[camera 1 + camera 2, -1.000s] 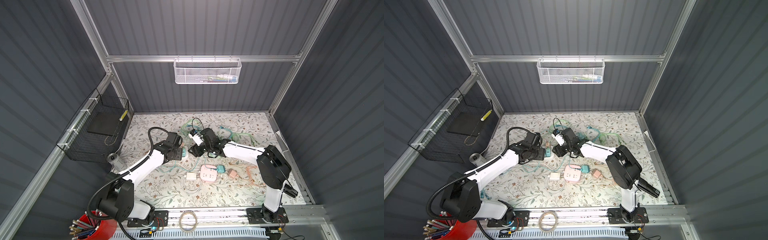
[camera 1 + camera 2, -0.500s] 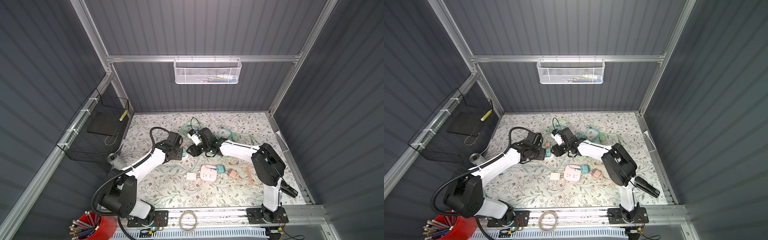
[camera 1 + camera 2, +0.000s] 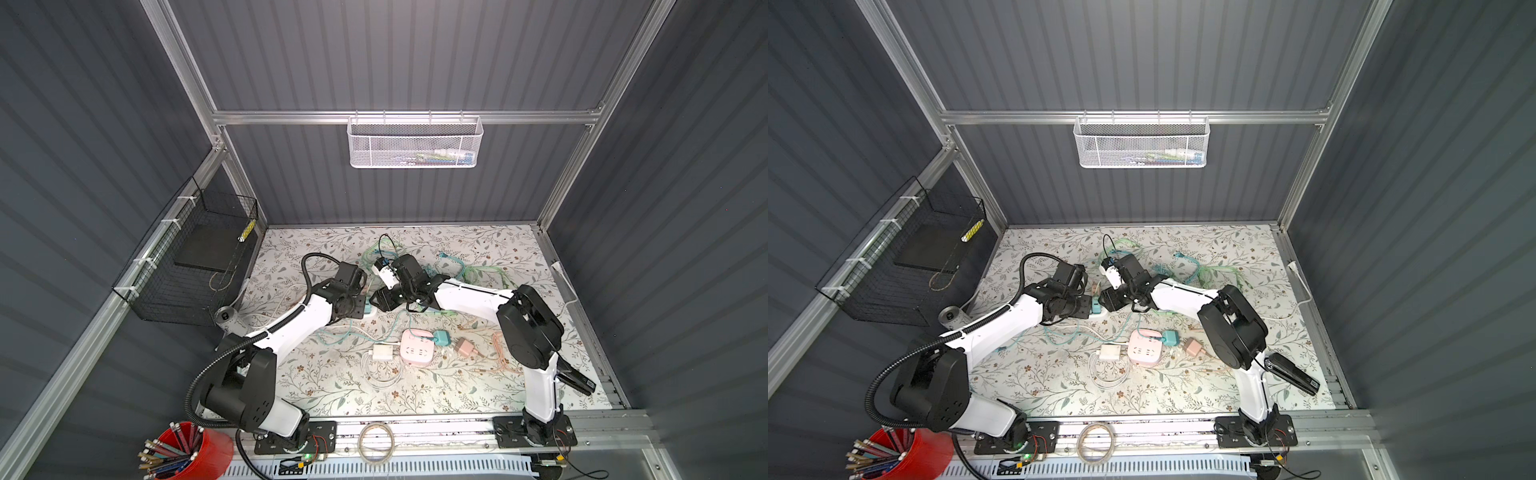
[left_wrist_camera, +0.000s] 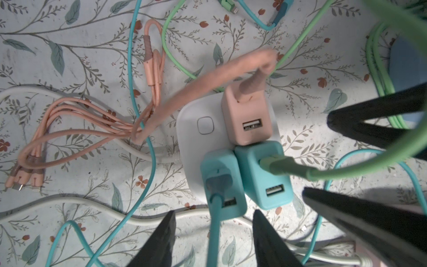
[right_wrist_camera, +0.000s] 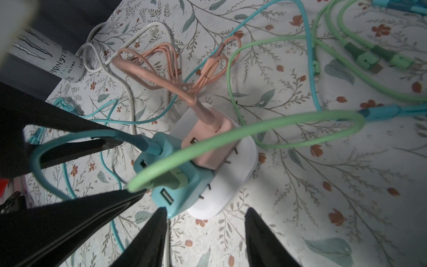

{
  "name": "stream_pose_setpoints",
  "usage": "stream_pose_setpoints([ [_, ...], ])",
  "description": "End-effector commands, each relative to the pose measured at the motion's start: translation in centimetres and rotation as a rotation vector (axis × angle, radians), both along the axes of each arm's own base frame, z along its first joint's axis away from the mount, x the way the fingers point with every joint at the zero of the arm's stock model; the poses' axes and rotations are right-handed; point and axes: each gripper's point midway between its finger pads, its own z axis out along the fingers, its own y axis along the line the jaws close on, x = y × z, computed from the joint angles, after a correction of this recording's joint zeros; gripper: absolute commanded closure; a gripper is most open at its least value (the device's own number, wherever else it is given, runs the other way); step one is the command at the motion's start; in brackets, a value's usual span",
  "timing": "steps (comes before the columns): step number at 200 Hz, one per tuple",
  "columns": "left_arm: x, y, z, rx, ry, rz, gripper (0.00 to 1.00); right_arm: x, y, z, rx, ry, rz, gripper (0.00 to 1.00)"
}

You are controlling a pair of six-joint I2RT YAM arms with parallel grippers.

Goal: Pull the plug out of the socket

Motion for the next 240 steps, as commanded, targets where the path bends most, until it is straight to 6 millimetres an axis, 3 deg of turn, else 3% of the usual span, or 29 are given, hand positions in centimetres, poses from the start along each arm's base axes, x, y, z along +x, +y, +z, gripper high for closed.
stream_pose_setpoints([
  [1, 1.1, -0.1, 0.7, -0.025, -0.019, 0.024, 0.46, 0.0, 0.5, -0.2, 0.000, 0.025, 0.002, 0.45],
  [117, 2.1, -0.4, 0.1, -0.073, -0.004, 0.047, 0.56, 0.2, 1.1, -0.2, 0.037, 0.059, -0.024, 0.40],
  [240, 2.7, -1.3, -0.9, -0.091, 0.021, 0.030, 0.65, 0.2, 1.0, -2.2, -0.013, 0.110, -0.027, 0.45],
])
